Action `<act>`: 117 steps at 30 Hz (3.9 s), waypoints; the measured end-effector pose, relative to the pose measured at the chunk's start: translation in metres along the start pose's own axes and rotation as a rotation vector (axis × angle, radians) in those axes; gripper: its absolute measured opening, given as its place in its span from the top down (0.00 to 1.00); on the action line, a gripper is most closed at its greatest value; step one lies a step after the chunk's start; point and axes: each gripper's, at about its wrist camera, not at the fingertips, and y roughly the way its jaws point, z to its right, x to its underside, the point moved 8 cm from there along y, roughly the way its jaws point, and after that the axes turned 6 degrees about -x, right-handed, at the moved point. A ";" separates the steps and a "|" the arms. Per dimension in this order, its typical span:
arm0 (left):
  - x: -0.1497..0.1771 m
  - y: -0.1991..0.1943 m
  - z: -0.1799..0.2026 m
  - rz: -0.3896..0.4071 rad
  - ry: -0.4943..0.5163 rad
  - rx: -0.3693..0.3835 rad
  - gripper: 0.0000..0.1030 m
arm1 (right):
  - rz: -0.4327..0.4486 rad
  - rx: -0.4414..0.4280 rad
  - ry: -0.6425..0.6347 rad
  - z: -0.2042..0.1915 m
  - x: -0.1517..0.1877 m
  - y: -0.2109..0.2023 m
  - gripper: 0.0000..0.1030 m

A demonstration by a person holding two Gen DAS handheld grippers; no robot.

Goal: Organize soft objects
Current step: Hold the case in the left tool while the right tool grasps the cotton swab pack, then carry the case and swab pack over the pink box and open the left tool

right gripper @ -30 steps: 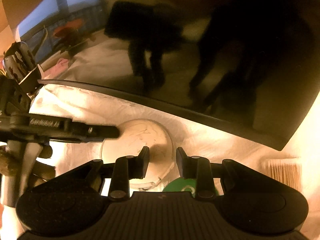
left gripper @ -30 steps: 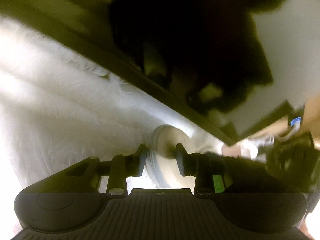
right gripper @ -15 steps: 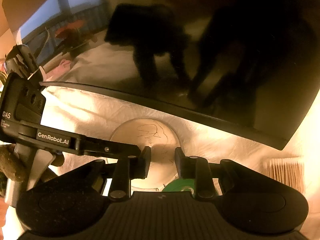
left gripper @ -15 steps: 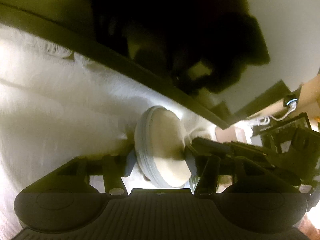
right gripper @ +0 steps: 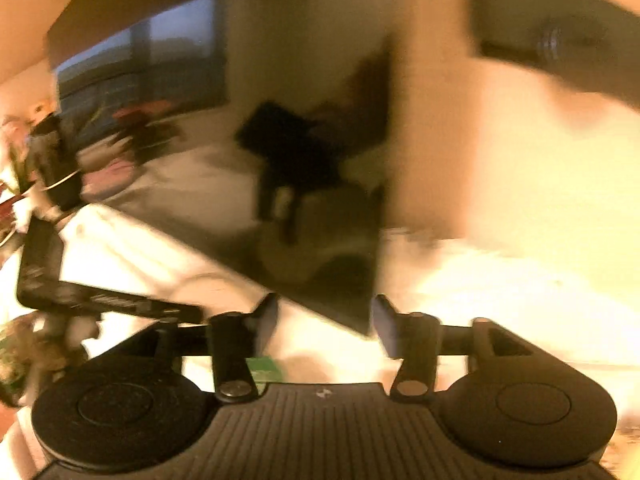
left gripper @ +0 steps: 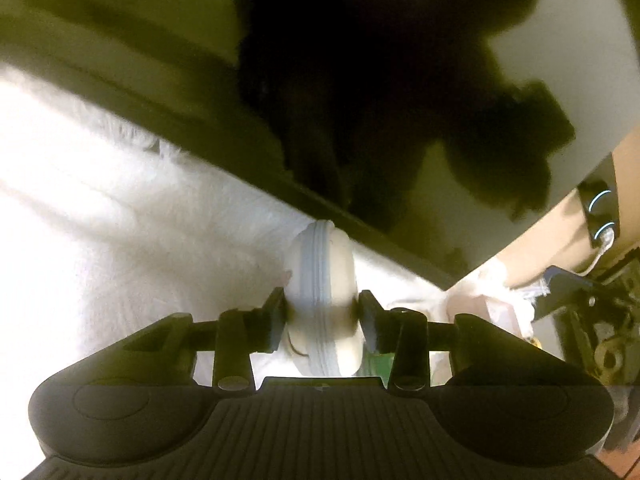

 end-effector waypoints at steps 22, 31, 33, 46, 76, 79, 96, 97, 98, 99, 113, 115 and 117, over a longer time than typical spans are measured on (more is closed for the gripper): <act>0.009 0.034 0.013 0.004 0.043 -0.009 0.57 | -0.665 0.173 0.215 0.050 0.073 0.164 0.32; 0.011 -0.008 0.001 0.124 0.023 -0.029 0.58 | -0.665 0.184 0.155 0.041 0.081 0.170 0.23; 0.009 -0.020 -0.002 0.148 0.016 -0.034 0.58 | -0.656 0.193 0.131 0.041 0.084 0.168 0.30; 0.001 -0.057 -0.014 0.208 0.004 -0.051 0.57 | -0.533 0.118 0.161 0.022 0.066 0.109 0.94; 0.008 -0.056 -0.026 0.198 -0.064 -0.086 0.57 | -0.734 0.041 0.080 0.042 0.085 0.153 0.30; 0.008 -0.053 -0.027 0.193 -0.071 -0.090 0.57 | -0.738 0.020 0.093 0.041 0.084 0.152 0.28; 0.004 -0.060 -0.012 0.202 -0.055 -0.067 0.57 | -0.562 -0.082 0.135 0.014 0.053 0.055 0.39; 0.003 -0.061 -0.009 0.203 -0.050 -0.064 0.57 | -0.554 -0.081 0.131 0.010 0.051 0.051 0.39; 0.001 -0.063 -0.006 0.207 -0.045 -0.059 0.57 | -0.540 -0.080 0.126 0.007 0.048 0.041 0.39; -0.002 -0.066 -0.003 0.212 -0.042 -0.055 0.57 | -0.527 -0.077 0.124 0.004 0.048 0.039 0.39; -0.057 -0.119 0.160 0.407 0.150 0.170 0.57 | 0.074 0.043 0.073 0.022 -0.059 -0.196 0.39; -0.047 -0.108 0.192 0.381 0.176 0.215 0.57 | 0.114 0.067 0.081 0.043 -0.053 -0.215 0.39; -0.036 -0.092 0.226 0.350 0.186 0.265 0.57 | 0.137 0.089 0.097 0.065 -0.046 -0.231 0.39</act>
